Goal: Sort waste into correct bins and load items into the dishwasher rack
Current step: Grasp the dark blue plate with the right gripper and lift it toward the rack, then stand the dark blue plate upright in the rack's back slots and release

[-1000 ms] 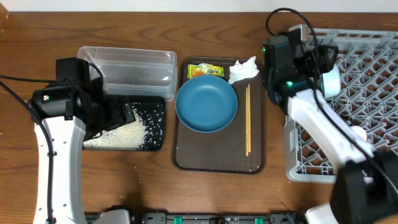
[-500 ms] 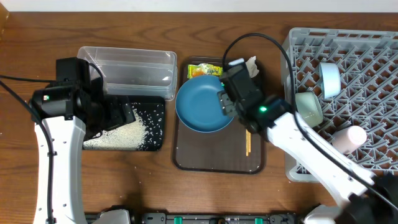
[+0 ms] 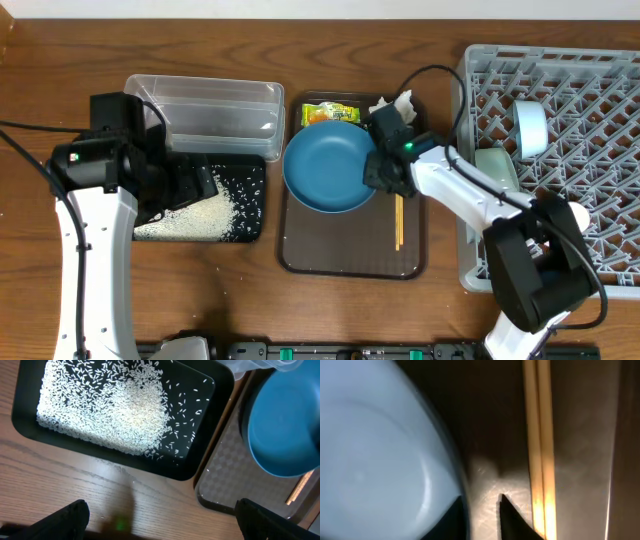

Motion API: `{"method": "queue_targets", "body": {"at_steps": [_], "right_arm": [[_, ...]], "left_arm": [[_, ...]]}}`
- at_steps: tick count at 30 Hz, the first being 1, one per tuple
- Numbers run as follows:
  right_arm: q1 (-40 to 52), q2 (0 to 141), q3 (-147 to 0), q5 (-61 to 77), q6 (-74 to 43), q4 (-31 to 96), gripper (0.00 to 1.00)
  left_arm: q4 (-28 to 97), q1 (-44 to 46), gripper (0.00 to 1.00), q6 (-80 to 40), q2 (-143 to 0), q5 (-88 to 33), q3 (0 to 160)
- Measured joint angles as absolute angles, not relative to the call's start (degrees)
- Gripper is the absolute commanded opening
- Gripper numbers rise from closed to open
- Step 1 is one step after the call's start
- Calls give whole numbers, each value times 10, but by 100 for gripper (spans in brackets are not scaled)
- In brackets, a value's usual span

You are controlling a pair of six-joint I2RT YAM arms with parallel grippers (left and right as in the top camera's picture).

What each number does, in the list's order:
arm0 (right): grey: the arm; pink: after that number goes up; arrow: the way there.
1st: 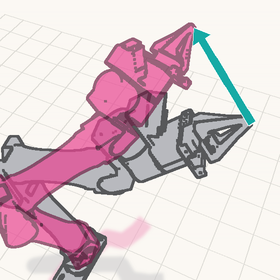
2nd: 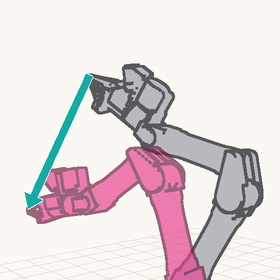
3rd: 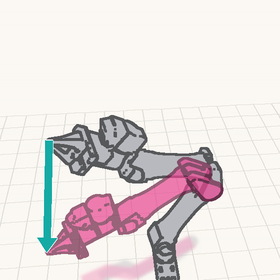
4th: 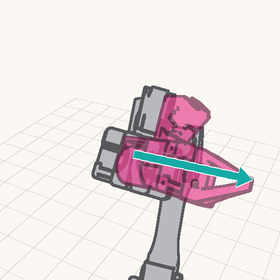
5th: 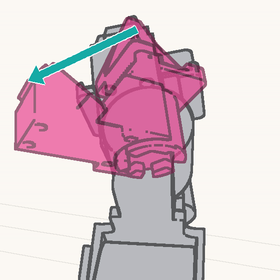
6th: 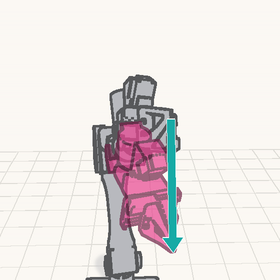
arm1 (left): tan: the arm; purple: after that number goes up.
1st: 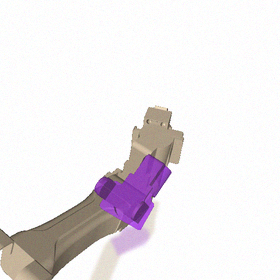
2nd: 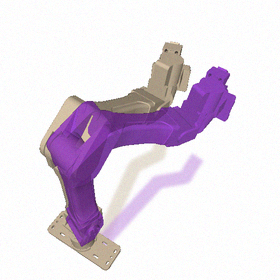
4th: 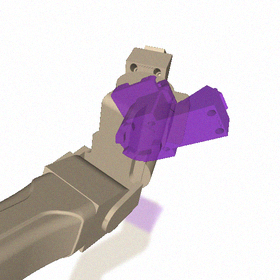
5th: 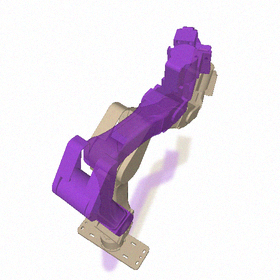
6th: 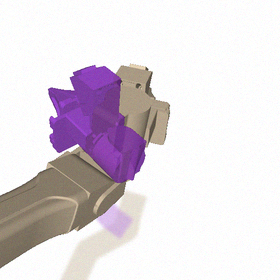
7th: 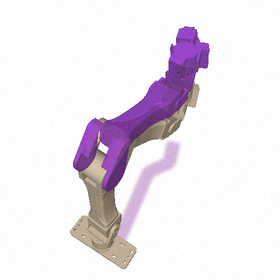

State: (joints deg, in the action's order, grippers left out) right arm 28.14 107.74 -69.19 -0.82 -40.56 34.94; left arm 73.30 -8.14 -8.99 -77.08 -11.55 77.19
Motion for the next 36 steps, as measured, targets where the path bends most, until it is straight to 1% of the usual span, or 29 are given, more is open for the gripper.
{"method": "queue_targets", "body": {"at_steps": [1,8,10,14,16,19,21,25,28,32,36], "right_arm": [[277,1077,-692,-4,-407,346,1],[271,1056,-691,4,-399,348,1],[271,1030,-688,-3,-396,353,1],[271,930,-687,-44,-376,377,1],[272,860,-687,-98,-368,406,1],[271,759,-688,-231,-361,449,1],[271,702,-688,-361,-357,470,1],[251,660,-688,-606,-326,472,1],[201,666,-688,-740,-274,429,1],[102,689,-688,-820,-195,354,1],[-10,731,-688,-843,-110,286,1]], "left_arm": [[733,-81,95,-90,-771,-116,772],[733,-81,96,-90,-771,-116,772],[733,-81,96,-90,-771,-116,772],[733,-81,96,-90,-771,-116,772],[733,-81,96,-90,-771,-115,772],[733,-81,95,-90,-771,-116,772],[733,-81,96,-90,-771,-116,772],[733,-81,96,-90,-771,-116,772],[733,-81,96,-90,-771,-115,772],[733,-81,96,-90,-771,-116,772],[733,-81,96,-90,-771,-115,772]]}}
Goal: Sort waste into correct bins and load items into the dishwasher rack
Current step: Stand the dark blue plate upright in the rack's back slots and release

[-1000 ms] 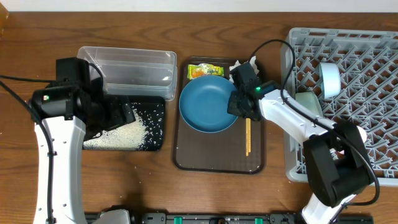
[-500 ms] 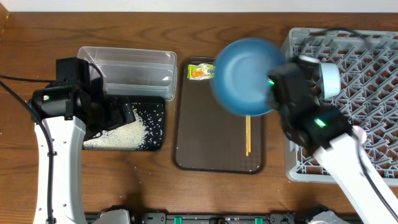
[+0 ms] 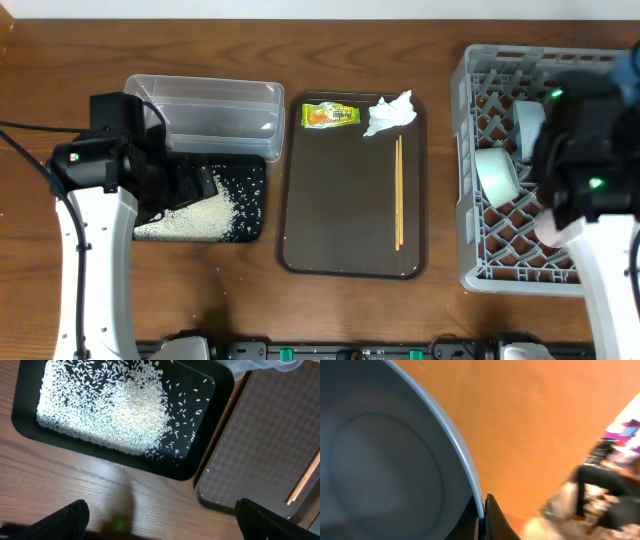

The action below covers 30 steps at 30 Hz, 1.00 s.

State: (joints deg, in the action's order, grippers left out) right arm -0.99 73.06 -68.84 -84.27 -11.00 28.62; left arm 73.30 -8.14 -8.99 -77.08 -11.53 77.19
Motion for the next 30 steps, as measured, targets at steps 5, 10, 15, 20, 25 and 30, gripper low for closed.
{"method": "queue_targets", "body": {"at_steps": [5,10,15,20,25,30], "right_arm": [[-68,785,-688,-836,-30,214,1],[-91,844,-688,-817,98,82,1],[-91,908,-687,-803,216,1,1],[-80,978,-687,-798,288,-24,1],[-42,1012,-687,-804,324,-37,1],[-18,1030,-687,-821,346,-39,24]], "left_arm": [[733,-81,96,-90,-771,-115,772],[733,-81,95,-90,-771,-115,772],[733,-81,96,-90,-771,-116,772],[733,-81,96,-90,-771,-116,772],[733,-81,96,-90,-771,-116,772],[733,-81,96,-90,-771,-116,772]]}}
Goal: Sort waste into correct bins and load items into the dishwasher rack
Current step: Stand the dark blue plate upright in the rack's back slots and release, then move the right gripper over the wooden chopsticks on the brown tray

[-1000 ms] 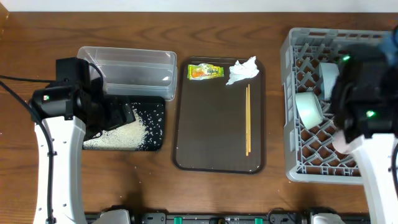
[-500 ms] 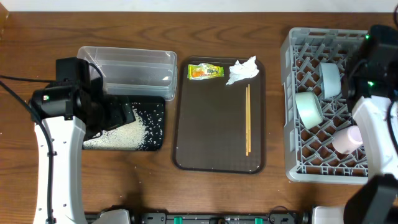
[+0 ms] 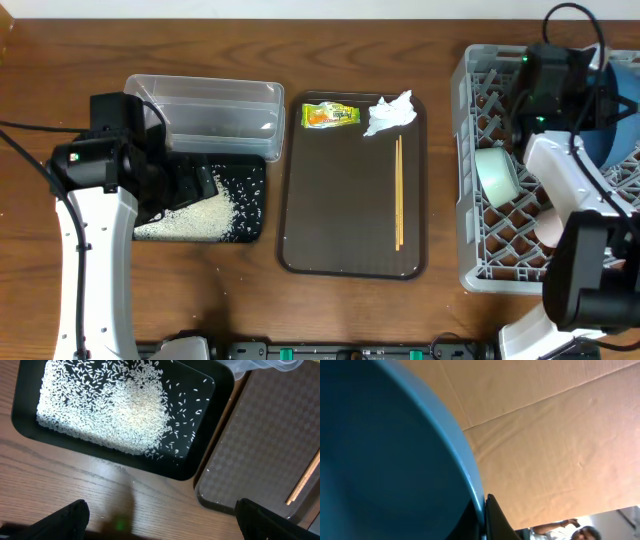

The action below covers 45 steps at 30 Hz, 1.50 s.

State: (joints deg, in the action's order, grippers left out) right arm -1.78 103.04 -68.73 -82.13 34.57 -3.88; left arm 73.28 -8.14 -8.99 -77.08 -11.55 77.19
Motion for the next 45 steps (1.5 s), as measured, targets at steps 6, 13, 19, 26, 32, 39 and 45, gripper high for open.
{"method": "queue_targets", "body": {"at_steps": [6,13,19,26,32,39,45], "right_arm": [[-7,1046,-688,-792,380,-74,95],[24,1042,-688,-769,439,-95,99],[90,1019,-688,-739,460,-95,99],[202,964,-689,-717,430,-57,99],[329,953,-696,-574,213,253,96],[350,957,-690,-265,-76,346,75],[329,957,-690,-140,-211,391,51]], "left_arm": [[733,-81,96,-90,-771,-115,772],[733,-81,96,-90,-771,-116,772],[733,-81,96,-90,-771,-116,772],[733,-81,96,-90,-771,-116,772],[733,-81,96,-90,-771,-114,772],[733,-81,96,-90,-771,-114,772],[733,-81,96,-90,-771,-114,772]]}}
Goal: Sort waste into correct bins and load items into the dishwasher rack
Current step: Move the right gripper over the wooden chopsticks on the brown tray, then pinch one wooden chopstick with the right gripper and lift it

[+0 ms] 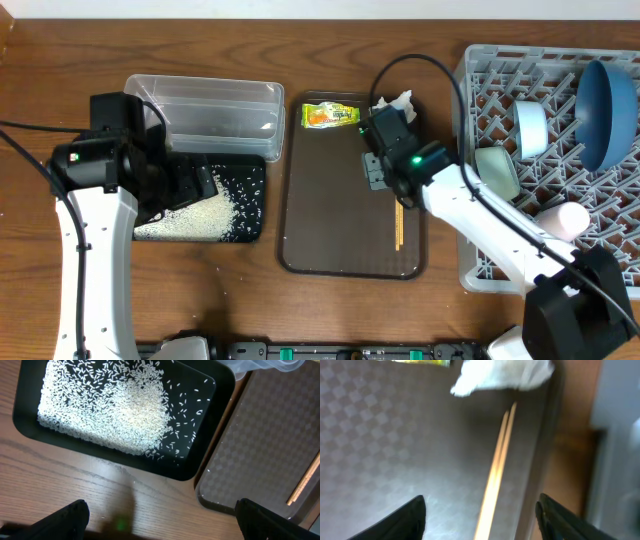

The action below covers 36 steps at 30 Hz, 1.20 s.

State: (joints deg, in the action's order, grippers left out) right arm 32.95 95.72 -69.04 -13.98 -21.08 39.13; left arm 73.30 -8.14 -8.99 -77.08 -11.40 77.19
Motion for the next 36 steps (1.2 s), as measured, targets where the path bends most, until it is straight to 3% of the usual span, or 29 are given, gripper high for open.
{"method": "queue_targets", "body": {"at_steps": [4,6,20,29,36], "right_arm": [[312,959,-690,-81,-276,437,32],[311,964,-688,-65,-297,441,28],[312,1072,-677,-102,-341,424,31],[312,1085,-677,-107,-340,415,20],[312,1089,-677,-98,-333,411,19]], "left_arm": [[733,-81,96,-90,-771,-114,772],[733,-81,96,-90,-771,-114,772],[733,-81,96,-90,-771,-114,772],[733,-81,96,-90,-771,-114,772],[733,-81,96,-90,-771,-114,772]]}}
